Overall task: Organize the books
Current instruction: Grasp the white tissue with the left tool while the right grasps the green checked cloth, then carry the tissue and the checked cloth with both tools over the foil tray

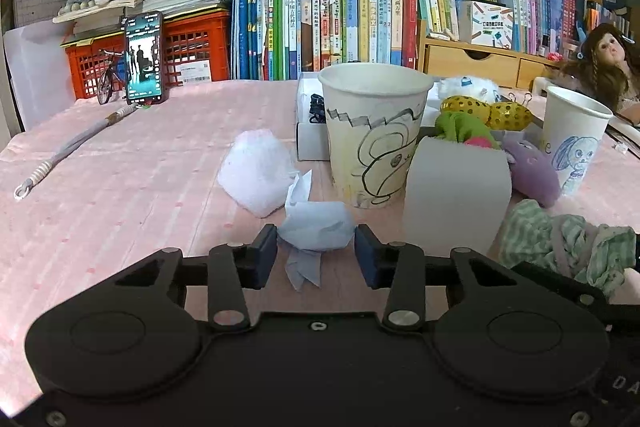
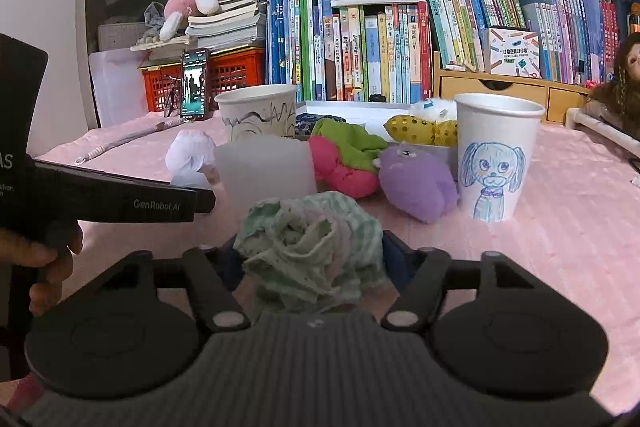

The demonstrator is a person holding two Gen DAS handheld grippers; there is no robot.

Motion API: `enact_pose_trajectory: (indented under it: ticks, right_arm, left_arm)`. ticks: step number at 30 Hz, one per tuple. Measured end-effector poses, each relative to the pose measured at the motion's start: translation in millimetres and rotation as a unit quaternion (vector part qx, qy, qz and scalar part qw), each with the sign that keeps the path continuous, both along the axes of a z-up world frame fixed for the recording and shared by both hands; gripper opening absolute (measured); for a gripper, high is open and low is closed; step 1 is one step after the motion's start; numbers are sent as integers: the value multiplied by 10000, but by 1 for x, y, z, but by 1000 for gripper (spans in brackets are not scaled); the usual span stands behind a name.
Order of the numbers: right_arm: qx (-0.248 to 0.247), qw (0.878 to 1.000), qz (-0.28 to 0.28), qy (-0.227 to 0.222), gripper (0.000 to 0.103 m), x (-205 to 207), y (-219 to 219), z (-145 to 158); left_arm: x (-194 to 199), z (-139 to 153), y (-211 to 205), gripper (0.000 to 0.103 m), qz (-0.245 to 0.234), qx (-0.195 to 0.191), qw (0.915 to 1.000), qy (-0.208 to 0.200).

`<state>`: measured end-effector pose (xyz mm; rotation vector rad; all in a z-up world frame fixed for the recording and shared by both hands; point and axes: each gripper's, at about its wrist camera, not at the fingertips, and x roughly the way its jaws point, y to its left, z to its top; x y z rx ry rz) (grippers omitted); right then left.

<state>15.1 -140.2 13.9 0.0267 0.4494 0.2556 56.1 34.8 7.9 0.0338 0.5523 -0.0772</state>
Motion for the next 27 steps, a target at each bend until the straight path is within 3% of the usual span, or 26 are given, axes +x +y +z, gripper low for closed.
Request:
enact_pose_trajectory:
  ticks: [4, 27]
  right_arm:
    - [-15, 10000, -11, -38, 52, 0, 0, 3]
    - [136, 9987, -346, -341, 47, 9, -18, 39]
  left_arm:
    - [0, 5, 1, 40, 21, -69, 10000, -28]
    - [-7, 41, 2, 39, 16, -105, 9990, -438]
